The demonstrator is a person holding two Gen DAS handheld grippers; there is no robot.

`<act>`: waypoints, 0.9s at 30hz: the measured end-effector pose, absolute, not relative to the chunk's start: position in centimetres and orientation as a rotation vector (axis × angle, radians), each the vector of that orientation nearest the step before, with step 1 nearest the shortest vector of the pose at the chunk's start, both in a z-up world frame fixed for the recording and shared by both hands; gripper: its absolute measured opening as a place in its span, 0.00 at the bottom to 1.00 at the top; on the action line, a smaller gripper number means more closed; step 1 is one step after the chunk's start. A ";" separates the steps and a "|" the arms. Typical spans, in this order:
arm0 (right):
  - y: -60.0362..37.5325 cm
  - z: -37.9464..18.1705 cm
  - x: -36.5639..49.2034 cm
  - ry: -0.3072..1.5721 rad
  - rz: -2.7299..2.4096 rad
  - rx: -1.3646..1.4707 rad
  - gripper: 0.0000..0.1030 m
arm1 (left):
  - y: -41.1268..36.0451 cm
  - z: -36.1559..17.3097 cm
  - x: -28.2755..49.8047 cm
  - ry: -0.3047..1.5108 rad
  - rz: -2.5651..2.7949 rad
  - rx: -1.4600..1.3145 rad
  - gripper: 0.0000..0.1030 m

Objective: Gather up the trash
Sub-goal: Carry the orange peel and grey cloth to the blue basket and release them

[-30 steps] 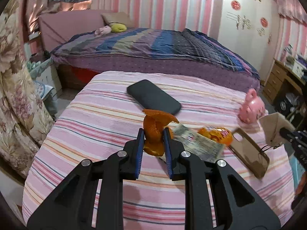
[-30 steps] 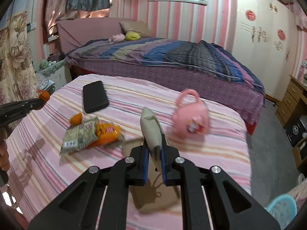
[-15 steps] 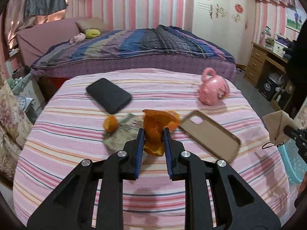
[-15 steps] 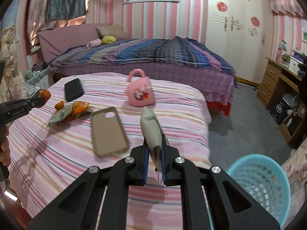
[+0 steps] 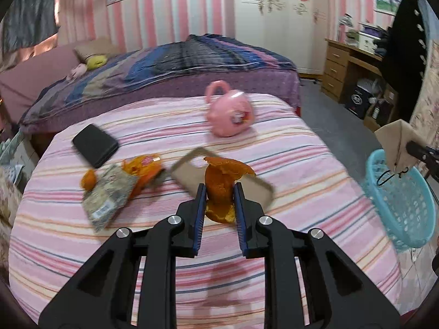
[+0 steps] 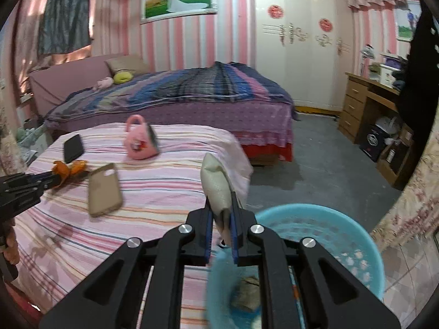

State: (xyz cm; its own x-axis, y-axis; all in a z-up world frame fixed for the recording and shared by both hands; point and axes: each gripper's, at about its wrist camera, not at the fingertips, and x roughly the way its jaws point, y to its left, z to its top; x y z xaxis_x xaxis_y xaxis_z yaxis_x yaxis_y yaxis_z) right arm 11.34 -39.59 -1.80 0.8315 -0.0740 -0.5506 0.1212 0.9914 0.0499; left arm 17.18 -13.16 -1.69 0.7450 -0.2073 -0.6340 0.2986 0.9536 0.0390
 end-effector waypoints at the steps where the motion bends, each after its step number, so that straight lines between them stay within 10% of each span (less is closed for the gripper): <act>1: -40.1 -1.8 11.2 0.585 -0.110 0.083 0.10 | -13.7 -1.6 17.1 0.673 -0.286 0.144 0.19; 27: -52.0 -4.1 7.2 0.655 -0.313 0.158 0.10 | -36.4 -4.0 12.6 0.687 -0.592 0.215 0.21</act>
